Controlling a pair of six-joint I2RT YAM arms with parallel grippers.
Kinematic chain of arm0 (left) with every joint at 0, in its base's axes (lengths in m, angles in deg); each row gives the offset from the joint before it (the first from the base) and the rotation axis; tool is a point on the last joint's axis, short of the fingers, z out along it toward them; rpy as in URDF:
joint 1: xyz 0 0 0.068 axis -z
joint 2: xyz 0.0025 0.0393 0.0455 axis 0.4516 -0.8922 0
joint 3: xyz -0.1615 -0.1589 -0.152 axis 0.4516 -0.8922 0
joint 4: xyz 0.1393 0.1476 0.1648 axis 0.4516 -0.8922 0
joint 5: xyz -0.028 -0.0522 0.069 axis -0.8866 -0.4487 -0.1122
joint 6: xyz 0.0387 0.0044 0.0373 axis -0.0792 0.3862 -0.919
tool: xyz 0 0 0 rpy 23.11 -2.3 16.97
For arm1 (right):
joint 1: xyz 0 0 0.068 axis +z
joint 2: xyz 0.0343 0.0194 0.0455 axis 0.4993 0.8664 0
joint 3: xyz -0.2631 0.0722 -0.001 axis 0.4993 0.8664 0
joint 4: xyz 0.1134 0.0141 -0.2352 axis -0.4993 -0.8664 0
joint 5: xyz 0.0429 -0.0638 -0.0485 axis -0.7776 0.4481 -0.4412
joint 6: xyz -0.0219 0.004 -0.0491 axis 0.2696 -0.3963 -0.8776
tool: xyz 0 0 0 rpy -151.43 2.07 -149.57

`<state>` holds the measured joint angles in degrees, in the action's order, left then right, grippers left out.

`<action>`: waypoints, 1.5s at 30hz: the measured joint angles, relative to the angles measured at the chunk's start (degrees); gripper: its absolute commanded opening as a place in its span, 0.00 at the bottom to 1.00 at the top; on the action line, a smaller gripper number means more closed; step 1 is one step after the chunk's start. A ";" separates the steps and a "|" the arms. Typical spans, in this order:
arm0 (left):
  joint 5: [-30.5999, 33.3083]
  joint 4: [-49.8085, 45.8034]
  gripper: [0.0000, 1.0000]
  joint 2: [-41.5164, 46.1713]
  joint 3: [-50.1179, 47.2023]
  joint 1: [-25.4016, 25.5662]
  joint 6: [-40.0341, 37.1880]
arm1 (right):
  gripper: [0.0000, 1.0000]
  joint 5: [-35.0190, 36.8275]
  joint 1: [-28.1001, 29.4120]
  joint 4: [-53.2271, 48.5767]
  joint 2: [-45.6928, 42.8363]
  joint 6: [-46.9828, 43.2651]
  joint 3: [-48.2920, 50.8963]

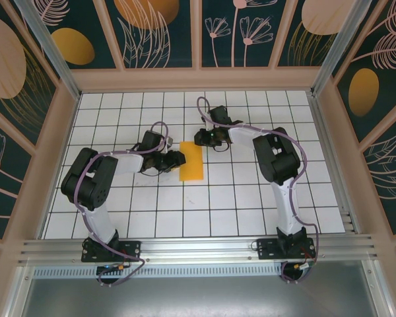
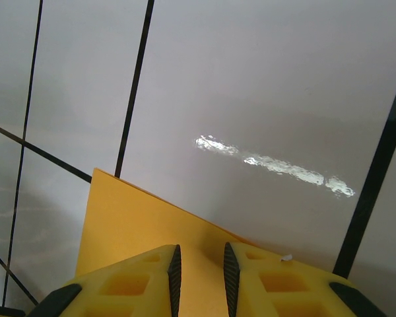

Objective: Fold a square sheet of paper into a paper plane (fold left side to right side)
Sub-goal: Rotate the paper at the center of the table, then third fold the triangle at the center of the table.

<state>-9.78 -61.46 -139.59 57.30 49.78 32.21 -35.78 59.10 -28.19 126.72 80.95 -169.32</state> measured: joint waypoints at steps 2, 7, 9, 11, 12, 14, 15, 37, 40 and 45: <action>0.00 0.00 0.41 0.00 -0.02 0.04 0.00 | 0.28 0.00 0.00 -0.02 0.00 0.00 0.00; 0.52 -0.04 0.43 0.22 -0.11 0.04 -0.09 | 0.28 0.00 0.00 -0.02 0.00 -0.17 0.00; 1.18 -0.09 0.43 0.59 -0.11 0.04 -0.39 | 0.30 0.00 0.00 -0.02 0.00 -0.28 0.00; 1.53 -0.35 0.43 1.03 -0.11 0.04 -0.66 | 0.32 -0.09 0.00 0.00 -0.02 -0.42 0.00; 1.64 -0.46 0.43 1.16 -0.11 0.04 -0.74 | 0.34 -0.22 0.00 0.00 -0.11 -0.42 0.00; 2.03 -0.57 0.44 1.33 -0.11 0.04 -0.85 | 0.41 -0.37 0.00 -0.15 -0.39 -0.59 0.00; 2.27 -0.63 0.45 1.38 -0.11 0.04 -0.83 | 0.43 -0.37 0.00 -0.42 -0.57 -0.79 0.00; 6.75 -3.26 0.56 4.87 -0.22 0.04 -1.29 | 0.38 -3.08 4.76 -0.87 -15.04 1.70 15.80; 6.97 -3.50 0.57 4.87 -0.22 0.04 -1.29 | 0.38 -3.41 4.98 -0.83 -14.97 1.79 16.00; 7.17 -3.76 0.58 4.87 -0.22 0.04 -1.31 | 0.38 -3.26 4.98 -0.44 -14.34 1.75 15.93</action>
<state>-2.61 -65.22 -134.72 57.08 49.83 30.90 -39.03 64.08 -28.62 112.39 82.69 -153.39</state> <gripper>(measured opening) 0.573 0.380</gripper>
